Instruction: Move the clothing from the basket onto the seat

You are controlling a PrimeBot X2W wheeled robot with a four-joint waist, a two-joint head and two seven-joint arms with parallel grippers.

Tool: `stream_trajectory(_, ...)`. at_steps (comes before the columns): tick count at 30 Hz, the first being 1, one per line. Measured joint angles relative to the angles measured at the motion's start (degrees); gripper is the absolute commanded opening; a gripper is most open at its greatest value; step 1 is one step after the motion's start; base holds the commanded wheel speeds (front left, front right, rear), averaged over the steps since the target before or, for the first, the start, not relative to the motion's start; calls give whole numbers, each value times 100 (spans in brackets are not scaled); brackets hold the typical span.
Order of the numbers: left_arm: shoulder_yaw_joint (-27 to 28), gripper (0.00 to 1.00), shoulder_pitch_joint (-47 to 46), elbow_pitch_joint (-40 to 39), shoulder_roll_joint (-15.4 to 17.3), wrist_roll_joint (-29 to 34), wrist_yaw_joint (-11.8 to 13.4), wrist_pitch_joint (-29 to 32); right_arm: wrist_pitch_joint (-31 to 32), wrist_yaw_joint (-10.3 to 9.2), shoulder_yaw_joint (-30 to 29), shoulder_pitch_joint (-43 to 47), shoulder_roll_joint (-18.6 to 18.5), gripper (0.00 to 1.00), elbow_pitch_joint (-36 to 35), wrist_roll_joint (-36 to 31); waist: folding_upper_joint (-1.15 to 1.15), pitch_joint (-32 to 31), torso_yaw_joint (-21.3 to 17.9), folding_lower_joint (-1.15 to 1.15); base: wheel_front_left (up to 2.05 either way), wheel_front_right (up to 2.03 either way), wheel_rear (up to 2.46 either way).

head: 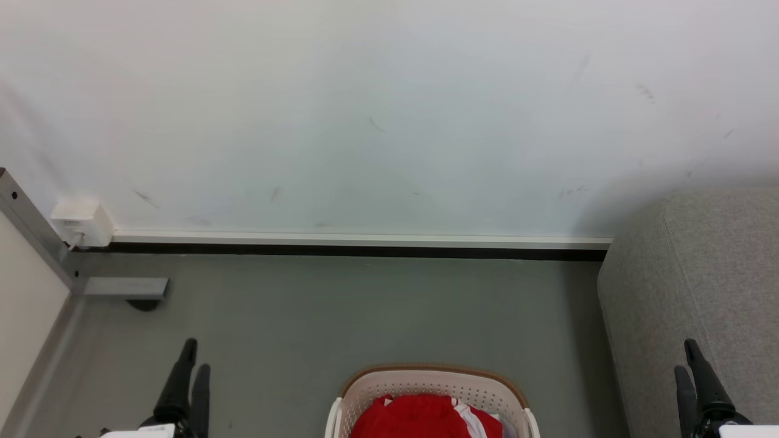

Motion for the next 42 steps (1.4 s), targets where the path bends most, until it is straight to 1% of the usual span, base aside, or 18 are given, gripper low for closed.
stream_trajectory(6, -59, 100, 0, 5, 0, 249, 1, -168, -181, -1, 76, 9, -10, 100, -55, -326, 0, -1, 3, 0, 0, 0, 0)
stream_trajectory(11, -74, 100, 2, -31, 1, 720, 62, -309, -305, 0, 120, 19, -44, 100, -171, -993, 0, 1, 9, 0, 0, 0, 0)
stream_trajectory(25, -286, 100, 45, -233, 3, 2357, 327, -639, -644, 0, 299, 124, -172, 100, -548, -3015, 0, -8, 54, 0, 0, 0, 0)
stream_trajectory(32, -371, 100, 69, -155, 4, 3141, 370, -788, -793, 0, 376, 213, -235, 100, -683, -3914, 0, -31, 79, 0, 0, 0, 0)
stream_trajectory(42, -422, 100, 70, -167, 8, 4259, 397, -988, -996, 0, 489, 260, -319, 100, -775, -4916, 0, -49, 108, 0, 0, 0, 0)
